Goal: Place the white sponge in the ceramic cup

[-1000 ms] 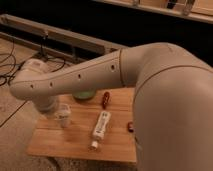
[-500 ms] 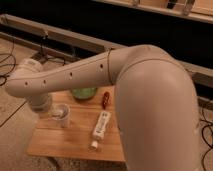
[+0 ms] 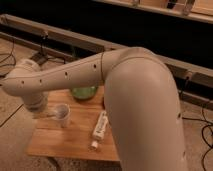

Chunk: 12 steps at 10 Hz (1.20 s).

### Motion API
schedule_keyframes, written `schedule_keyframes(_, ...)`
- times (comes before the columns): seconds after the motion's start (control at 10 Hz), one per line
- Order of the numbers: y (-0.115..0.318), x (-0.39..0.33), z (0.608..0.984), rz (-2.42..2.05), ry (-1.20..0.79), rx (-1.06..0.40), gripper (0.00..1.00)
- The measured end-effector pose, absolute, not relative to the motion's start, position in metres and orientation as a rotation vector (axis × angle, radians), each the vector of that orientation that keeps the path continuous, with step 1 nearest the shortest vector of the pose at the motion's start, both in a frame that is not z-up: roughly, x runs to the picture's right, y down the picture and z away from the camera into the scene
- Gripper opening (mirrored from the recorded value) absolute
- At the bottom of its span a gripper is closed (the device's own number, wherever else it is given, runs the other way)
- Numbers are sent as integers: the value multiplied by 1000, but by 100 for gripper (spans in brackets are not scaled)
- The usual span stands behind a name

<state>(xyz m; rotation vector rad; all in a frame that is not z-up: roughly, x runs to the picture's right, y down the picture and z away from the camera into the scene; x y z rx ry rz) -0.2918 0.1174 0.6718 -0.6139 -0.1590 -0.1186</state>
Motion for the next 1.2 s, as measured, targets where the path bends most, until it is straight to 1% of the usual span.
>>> schedule_keyframes(0.6, 98, -284, 678, -111, -116, -597, 1)
schedule_keyframes(0.7, 96, -280, 684, -106, -107, -602, 7)
schedule_keyframes(0.9, 99, -270, 699, -100, -92, -619, 27)
schedule_keyframes(1.0, 104, -267, 709, -95, -91, -632, 39)
schedule_keyframes(1.1, 107, -263, 716, -93, -88, -639, 47)
schedule_keyframes(1.2, 109, -260, 720, -89, -90, -647, 57)
